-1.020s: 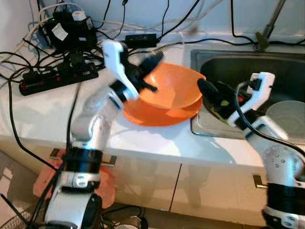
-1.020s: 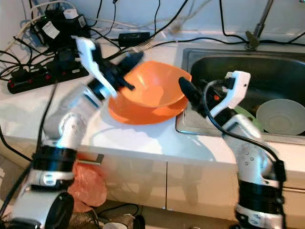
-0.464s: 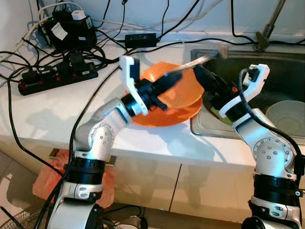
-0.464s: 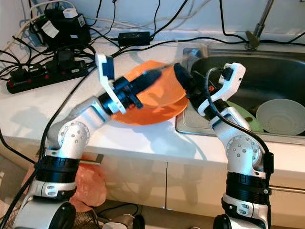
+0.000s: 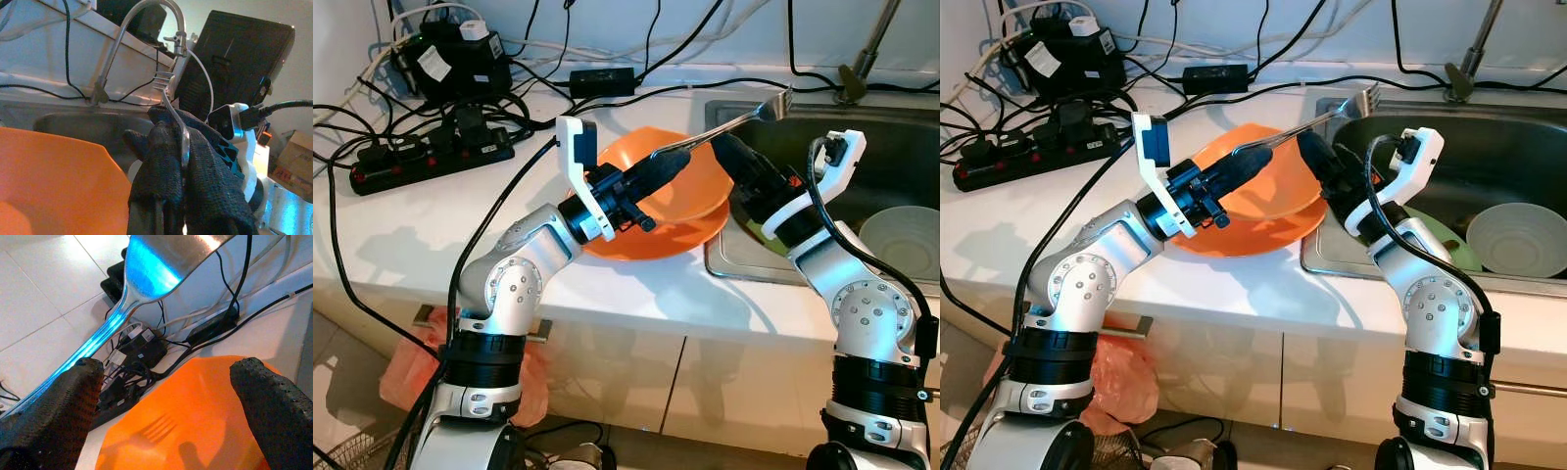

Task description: Kitchen organization

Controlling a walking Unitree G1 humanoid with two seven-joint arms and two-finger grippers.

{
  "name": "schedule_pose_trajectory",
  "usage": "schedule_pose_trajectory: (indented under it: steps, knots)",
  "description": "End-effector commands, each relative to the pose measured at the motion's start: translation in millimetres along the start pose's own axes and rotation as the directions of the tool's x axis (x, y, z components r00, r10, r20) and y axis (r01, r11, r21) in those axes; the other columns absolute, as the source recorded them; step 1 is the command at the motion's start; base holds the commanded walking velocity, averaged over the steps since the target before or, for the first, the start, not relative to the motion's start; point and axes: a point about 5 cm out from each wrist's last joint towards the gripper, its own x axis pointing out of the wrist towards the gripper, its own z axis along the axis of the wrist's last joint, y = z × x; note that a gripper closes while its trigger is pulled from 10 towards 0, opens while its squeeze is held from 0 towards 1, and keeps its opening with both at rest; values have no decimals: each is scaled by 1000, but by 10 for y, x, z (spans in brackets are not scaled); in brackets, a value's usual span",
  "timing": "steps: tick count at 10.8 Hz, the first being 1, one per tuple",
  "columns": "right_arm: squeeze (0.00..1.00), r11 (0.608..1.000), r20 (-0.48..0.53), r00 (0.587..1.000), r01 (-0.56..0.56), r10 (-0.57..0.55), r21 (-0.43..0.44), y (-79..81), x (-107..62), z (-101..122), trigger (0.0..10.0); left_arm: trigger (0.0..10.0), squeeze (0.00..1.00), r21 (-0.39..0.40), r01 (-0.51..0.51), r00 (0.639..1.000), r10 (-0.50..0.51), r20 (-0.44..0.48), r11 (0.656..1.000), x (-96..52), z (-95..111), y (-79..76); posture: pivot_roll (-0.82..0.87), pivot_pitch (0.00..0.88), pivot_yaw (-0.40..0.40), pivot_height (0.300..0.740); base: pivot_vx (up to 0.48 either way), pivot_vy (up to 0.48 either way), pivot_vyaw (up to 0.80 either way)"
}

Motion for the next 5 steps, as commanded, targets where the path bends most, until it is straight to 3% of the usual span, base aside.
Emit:
schedule_pose_trajectory:
  steps: [1, 2, 5]
  knots:
    - [0, 1000, 7, 1000, -16, 16, 2, 42, 43, 31, 10000, 0, 0, 3, 22, 1000, -22, -5, 1000, 36, 29, -47, 77, 57, 70, 740, 0, 0, 0]
    - [1000, 1000, 16, 1000, -18, 18, 5, 35, 36, 53, 10000, 0, 0, -2, 22, 1000, -22, -10, 1000, 36, 27, -43, 76, 59, 67, 740, 0, 0, 0]
    - [1000, 999, 8, 999, -41, 42, -4, 58, 20, 67, 10000, 0, 0, 12, -56, 998, 55, 40, 998, 26, 66, 45, 66, 63, 60, 740, 0, 0, 0]
